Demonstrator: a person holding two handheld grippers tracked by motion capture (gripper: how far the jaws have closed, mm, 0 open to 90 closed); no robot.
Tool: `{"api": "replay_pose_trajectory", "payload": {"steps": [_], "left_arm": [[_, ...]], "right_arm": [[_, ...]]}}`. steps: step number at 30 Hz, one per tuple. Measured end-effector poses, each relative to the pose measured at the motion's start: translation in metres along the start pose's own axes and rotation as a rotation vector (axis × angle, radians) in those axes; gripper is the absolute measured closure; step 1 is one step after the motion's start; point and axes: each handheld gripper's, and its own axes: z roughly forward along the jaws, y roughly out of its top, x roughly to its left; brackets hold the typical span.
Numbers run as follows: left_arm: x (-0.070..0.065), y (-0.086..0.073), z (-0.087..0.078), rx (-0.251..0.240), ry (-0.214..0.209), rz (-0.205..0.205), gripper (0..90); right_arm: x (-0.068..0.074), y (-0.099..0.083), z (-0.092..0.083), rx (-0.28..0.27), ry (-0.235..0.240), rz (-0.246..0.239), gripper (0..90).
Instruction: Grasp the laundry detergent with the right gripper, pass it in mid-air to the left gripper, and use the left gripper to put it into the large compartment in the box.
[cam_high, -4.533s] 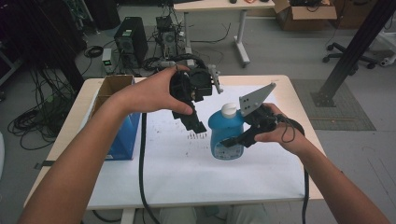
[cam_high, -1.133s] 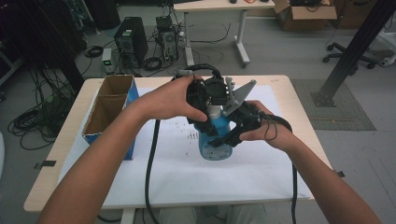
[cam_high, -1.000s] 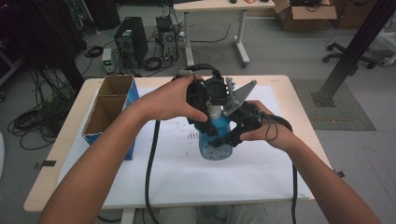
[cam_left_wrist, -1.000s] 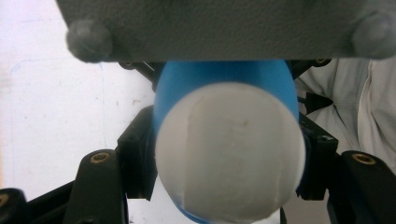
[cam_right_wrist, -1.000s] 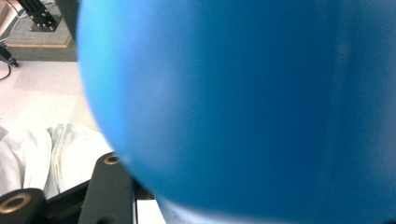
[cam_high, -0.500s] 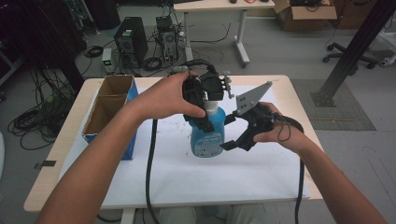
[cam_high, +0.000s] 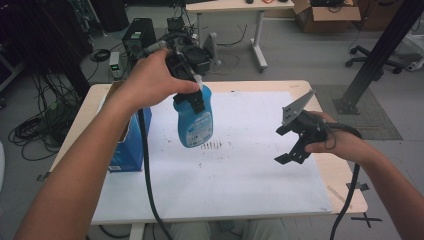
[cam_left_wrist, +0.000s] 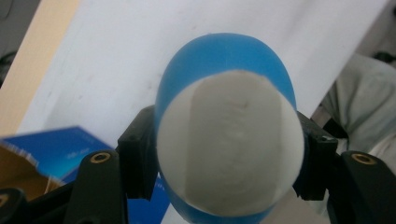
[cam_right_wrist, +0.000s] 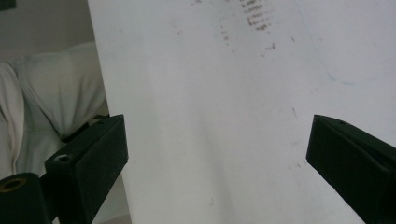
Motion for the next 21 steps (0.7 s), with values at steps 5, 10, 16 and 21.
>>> {"api": "replay_pose_trajectory", "payload": {"steps": [5,10,16,21], "left_arm": [[0.021,-0.010,-0.019,-0.017,0.048,-0.158,37.8],[0.041,-0.022,-0.040,-0.036,0.084,-0.314,37.7],[0.060,-0.037,-0.062,-0.059,0.138,-0.502,37.7],[0.073,-0.053,-0.077,-0.056,0.202,-0.620,37.7]], "right_arm": [[-0.004,-0.011,-0.015,0.018,-0.031,0.033,4.8],[-0.009,-0.022,-0.027,0.037,-0.052,0.060,4.8],[-0.009,-0.033,-0.033,0.042,-0.062,0.071,4.9],[-0.009,-0.038,-0.036,0.037,-0.064,0.076,4.8]]}}
